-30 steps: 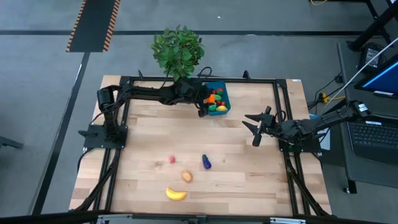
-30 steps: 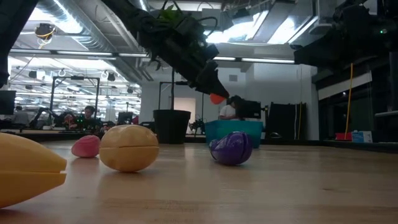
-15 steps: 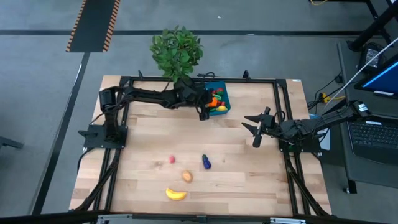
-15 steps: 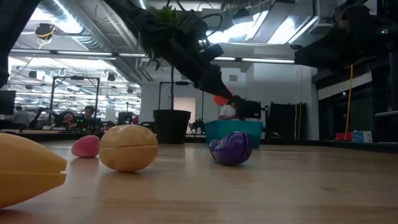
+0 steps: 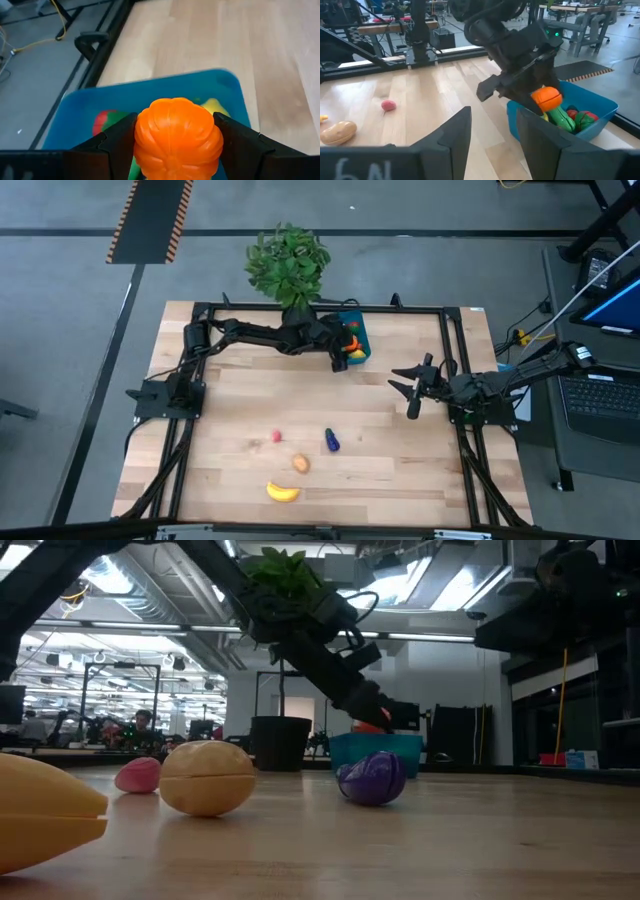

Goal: Pick and placing Produce into tupperware
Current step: Put the pumpkin into the blue bin, then put the eggplant into the blue bin

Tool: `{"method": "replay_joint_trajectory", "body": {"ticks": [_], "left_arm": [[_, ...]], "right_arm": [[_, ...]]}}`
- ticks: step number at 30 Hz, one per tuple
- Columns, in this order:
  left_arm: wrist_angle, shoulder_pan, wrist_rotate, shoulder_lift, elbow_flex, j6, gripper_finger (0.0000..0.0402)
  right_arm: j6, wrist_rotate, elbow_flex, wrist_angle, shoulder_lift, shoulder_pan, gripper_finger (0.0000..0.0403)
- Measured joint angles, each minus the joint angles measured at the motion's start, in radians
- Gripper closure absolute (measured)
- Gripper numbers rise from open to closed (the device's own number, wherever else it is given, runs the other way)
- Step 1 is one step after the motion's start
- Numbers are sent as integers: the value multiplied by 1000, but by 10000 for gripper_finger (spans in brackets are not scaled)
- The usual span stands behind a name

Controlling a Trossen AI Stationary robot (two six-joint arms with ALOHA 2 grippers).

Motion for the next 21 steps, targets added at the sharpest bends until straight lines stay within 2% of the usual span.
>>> {"method": "replay_joint_trajectory", "body": {"ticks": [9, 15, 21], "left_arm": [[-88, 4, 2, 4, 3, -1, 169], [-78, 3, -4, 2, 3, 0, 95], [-72, 3, -4, -22, 3, -1, 72]], "right_arm": [[-2, 0, 0, -9, 0, 0, 244], [18, -1, 0, -11, 0, 0, 244], [31, -1, 0, -33, 0, 0, 244]]}}
